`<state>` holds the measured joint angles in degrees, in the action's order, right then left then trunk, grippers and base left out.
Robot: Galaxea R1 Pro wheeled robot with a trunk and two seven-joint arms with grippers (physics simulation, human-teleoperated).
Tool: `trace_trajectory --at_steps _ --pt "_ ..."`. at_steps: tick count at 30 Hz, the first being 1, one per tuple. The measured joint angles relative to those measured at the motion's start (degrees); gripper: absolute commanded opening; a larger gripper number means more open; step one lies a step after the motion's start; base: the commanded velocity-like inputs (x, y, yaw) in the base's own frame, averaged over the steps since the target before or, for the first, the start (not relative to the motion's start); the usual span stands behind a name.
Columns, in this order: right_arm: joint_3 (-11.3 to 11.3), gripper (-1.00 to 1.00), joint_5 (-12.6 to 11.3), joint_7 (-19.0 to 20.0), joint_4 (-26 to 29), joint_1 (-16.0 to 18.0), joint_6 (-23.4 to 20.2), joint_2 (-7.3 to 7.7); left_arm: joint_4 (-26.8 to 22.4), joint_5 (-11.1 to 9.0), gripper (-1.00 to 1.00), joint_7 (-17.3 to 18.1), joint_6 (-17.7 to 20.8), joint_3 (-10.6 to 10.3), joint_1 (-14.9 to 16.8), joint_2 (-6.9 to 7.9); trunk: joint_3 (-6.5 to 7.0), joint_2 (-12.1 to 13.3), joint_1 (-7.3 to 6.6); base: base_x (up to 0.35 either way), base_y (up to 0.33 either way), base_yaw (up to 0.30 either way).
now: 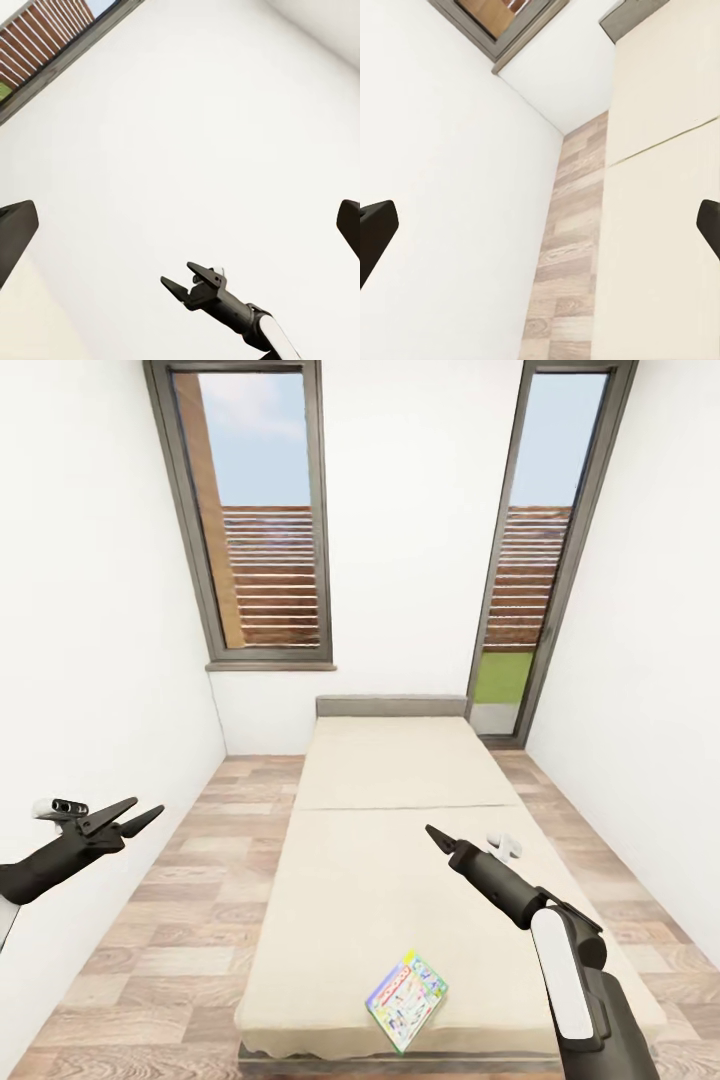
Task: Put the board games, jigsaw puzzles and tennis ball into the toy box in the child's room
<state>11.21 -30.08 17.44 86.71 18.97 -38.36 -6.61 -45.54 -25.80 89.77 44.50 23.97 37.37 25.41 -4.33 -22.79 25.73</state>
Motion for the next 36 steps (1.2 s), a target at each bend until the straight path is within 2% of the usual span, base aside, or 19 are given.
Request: trace_trajectory --at_steps 15,27,36 --pt "0.19 1.00 -0.41 0.08 0.01 0.02 -0.03 0.27 0.01 0.03 1.00 0.00 0.11 0.00 -0.02 -0.06 0.00 0.01 0.00 0.143 -0.032 0.002" --pt "0.06 1.00 -0.73 0.06 0.01 0.03 -0.09 0.35 0.01 0.04 1.00 0.00 -0.01 0.03 0.01 -0.11 0.00 0.00 0.01 0.006 0.000 0.000" --pt "0.09 1.00 -0.79 0.04 -0.01 0.01 -0.07 0.35 0.01 0.02 1.00 0.00 0.00 0.03 0.00 -0.11 0.00 0.00 0.02 -0.100 0.017 0.000"
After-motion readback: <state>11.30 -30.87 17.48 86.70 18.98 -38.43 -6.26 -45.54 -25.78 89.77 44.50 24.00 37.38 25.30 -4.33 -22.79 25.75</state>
